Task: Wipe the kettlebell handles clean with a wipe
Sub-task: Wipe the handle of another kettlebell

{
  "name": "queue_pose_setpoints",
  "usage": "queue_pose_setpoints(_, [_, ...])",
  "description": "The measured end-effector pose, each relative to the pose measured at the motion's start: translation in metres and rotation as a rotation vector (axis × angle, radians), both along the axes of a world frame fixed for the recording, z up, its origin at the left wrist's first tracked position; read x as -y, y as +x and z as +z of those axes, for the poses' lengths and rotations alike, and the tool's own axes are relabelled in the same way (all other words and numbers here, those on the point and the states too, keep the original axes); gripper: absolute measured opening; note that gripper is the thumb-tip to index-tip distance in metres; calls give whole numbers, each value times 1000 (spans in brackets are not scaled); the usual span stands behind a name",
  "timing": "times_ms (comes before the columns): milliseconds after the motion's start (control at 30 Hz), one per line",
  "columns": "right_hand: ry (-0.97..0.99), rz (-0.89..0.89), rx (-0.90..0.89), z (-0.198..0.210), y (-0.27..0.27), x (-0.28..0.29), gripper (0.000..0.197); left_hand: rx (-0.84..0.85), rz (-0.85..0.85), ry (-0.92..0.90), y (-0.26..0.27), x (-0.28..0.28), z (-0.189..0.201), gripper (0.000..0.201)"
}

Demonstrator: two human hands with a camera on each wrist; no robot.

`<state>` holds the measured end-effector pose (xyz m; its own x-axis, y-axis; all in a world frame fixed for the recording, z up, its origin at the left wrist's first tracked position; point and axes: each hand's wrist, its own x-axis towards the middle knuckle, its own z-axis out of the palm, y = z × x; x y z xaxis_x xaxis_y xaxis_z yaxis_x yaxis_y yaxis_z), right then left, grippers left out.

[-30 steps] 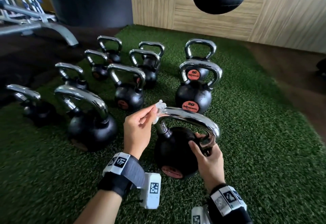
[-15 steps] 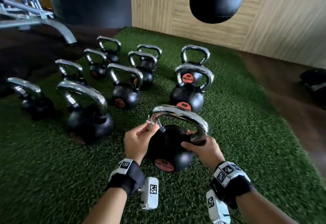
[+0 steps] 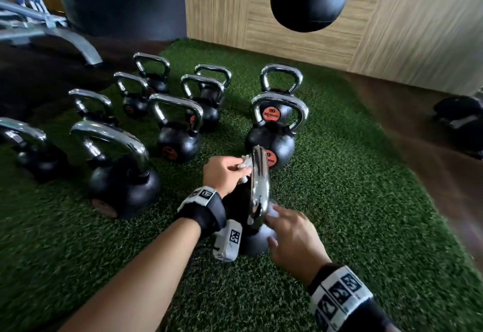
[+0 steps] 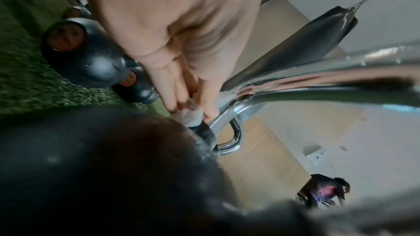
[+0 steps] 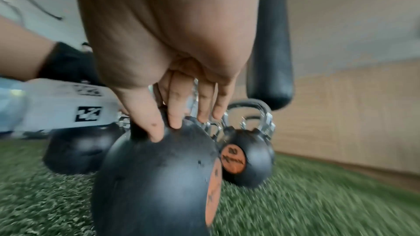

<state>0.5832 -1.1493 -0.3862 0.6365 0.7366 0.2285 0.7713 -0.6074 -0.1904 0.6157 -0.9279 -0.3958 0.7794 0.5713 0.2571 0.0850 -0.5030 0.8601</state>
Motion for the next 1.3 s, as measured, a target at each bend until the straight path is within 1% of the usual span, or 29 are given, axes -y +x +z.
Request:
queue_pose_setpoints(67, [-30,56,32,7,-4,-14,45,-47,-64,70,5,1,7,23])
queue_pose_setpoints(100, [-48,60,6,12,-3,-18,39,-72,-100,89,7,0,10,21])
queue_pose_setpoints(133, [-21,54,-19,16,1,-20,30,-96,-140,77,9,-3,11,19])
queue_pose_setpoints(167, [46,37,-39,16,6,-22,20,-134,-185,0,10,-8,12,15])
queue_pose_setpoints(200, [130,20,-59,16,13,-23,15,-158,-237,-95,9,-13,12,10])
queue_pose_setpoints(233, [213,0,-110,12,18,-24,12,-165,-272,-165,9,-18,10,11])
queue_pose_setpoints(267, [321,-23,-191,6,25,-25,10,-144,-301,-195,8,-21,6,12])
queue_pose_setpoints(300, [393,-85,-267,-2,33,-27,6,-114,-304,-180,8,-22,2,11])
queue_pose_setpoints(333, [418,-169,-307,-9,43,-29,5,-84,-289,-155,8,-22,-2,16])
queue_pose_setpoints(367, [390,-243,-346,-17,53,-31,13,-61,-262,-113,7,-21,-5,23])
queue_pose_setpoints(400, [345,-285,-438,-24,62,-34,28,-42,-247,-107,7,-18,-7,27])
queue_pose_setpoints(433, [323,-293,-578,-29,68,-38,44,-47,-247,-122,8,-18,-9,29])
queue_pose_setpoints(467, [340,-281,-728,-33,72,-42,59,-57,-263,-146,9,-17,-10,29])
queue_pose_setpoints(500, [387,-267,-836,-38,74,-47,68,-70,-285,-178,10,-17,-10,29])
queue_pose_setpoints(533, [434,-266,-859,-42,74,-49,74,-81,-303,-207,11,-18,-10,30])
queue_pose_setpoints(600, [491,-297,-792,-52,73,-52,79,-89,-337,-256,14,-20,-9,31])
queue_pose_setpoints(667, [536,-319,-740,-59,70,-52,84,-72,-364,-243,17,-21,-1,29])
queue_pose_setpoints(700, [552,-319,-735,-61,70,-52,86,-44,-390,-245,17,-21,4,27])
queue_pose_setpoints(767, [560,-318,-742,-64,71,-52,88,17,-437,-326,20,-21,9,24])
queue_pose_setpoints(800, [559,-313,-747,-65,72,-52,88,38,-439,-336,20,-22,9,24])
queue_pose_setpoints(867, [560,-309,-754,-66,73,-51,87,29,-425,-279,22,-23,9,25])
queue_pose_setpoints(933, [564,-309,-761,-67,74,-51,86,-26,-449,-241,24,-26,12,25])
queue_pose_setpoints(1000, [572,-301,-770,-68,75,-50,86,-40,-477,-197,24,-28,22,25])
queue_pose_setpoints(1200, [588,-297,-781,-72,76,-50,85,57,-520,-154,3,-26,43,36])
queue_pose_setpoints(1300, [577,-296,-788,-72,76,-49,88,41,-489,-123,-2,-25,53,55])
